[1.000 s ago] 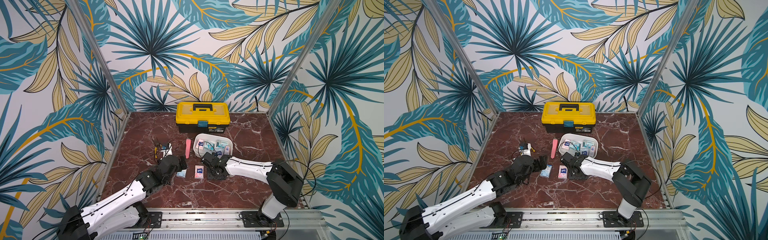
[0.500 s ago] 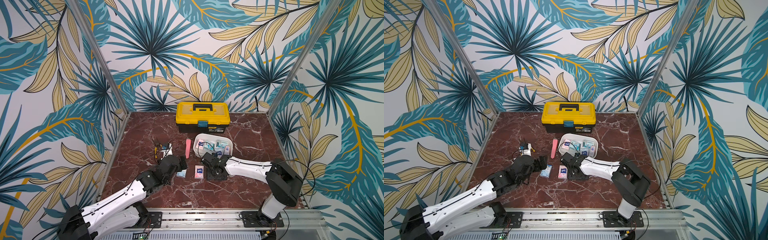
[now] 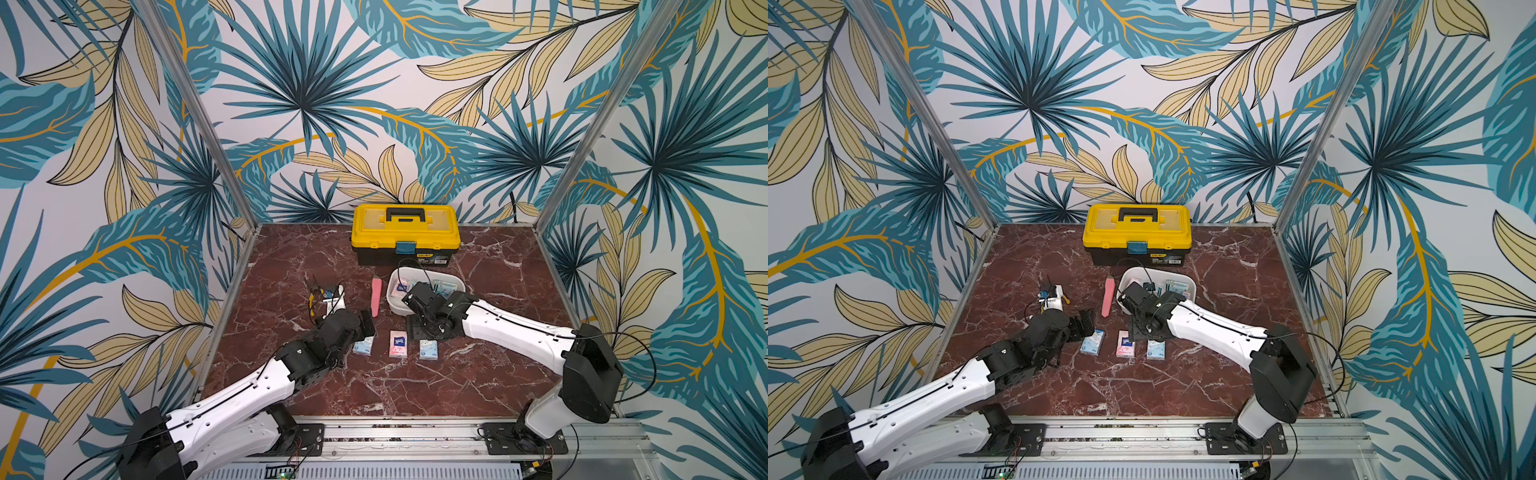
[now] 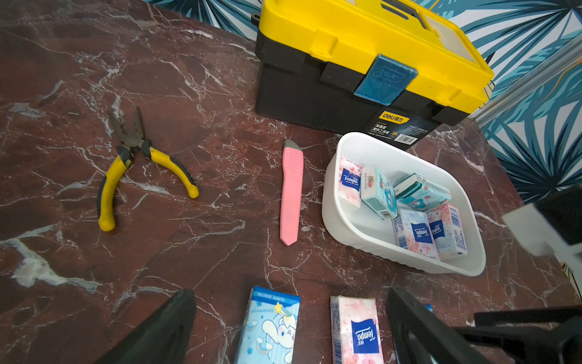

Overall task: Take the pocket tissues out of the storage box
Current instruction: Place the pocket tissues at the center of the board, then pick up the pocket tissues from the storage box.

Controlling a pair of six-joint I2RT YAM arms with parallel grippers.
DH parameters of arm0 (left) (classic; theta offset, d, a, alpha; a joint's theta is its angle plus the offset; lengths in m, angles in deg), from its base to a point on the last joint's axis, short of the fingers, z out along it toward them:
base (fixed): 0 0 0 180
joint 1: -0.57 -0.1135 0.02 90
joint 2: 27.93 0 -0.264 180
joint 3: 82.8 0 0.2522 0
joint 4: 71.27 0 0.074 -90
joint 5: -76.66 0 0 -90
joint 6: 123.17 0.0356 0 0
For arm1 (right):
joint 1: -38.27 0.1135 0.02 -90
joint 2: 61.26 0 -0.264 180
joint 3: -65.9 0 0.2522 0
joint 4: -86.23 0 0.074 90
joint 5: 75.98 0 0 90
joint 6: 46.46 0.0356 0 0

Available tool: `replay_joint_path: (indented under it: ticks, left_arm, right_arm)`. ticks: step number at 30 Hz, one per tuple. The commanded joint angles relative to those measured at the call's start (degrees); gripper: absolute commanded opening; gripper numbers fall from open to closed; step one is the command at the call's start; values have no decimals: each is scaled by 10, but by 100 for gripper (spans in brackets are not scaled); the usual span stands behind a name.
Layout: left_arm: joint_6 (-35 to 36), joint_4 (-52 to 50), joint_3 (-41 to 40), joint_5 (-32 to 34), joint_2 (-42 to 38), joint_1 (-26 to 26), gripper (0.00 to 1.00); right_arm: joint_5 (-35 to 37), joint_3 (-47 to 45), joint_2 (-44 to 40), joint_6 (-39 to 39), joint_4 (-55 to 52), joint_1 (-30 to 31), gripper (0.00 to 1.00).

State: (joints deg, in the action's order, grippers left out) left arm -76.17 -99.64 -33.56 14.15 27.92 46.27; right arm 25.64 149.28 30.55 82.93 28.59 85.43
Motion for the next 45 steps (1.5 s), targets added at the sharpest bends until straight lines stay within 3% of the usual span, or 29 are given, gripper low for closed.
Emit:
replay_joint_path:
  ticks: [1, 9, 15, 21, 29, 34, 45]
  left_arm:
    - [7, 13, -1, 14, 4, -3, 100]
    - [8, 20, 2, 23, 10, -3, 100]
    - [5, 16, 4, 25, 12, -2, 100]
    - [-4, 15, 3, 29, 13, -2, 100]
    - [-8, 18, 5, 39, 21, -2, 100]
    - [-8, 19, 7, 43, 28, -3, 100]
    - [-10, 15, 15, 47, 43, -3, 100]
  right_arm:
    - [10, 25, -7, -54, -31, -28, 80]
    - [8, 114, 45, -107, -28, -68, 80]
    - [18, 168, 92, -243, -21, -97, 82]
    - [-19, 192, 113, -389, -1, -132, 88]
    - [-101, 208, 150, -516, 13, -157, 92]
    - [-112, 219, 176, -592, 17, -160, 97]
    - [-94, 254, 240, -668, 16, -172, 96]
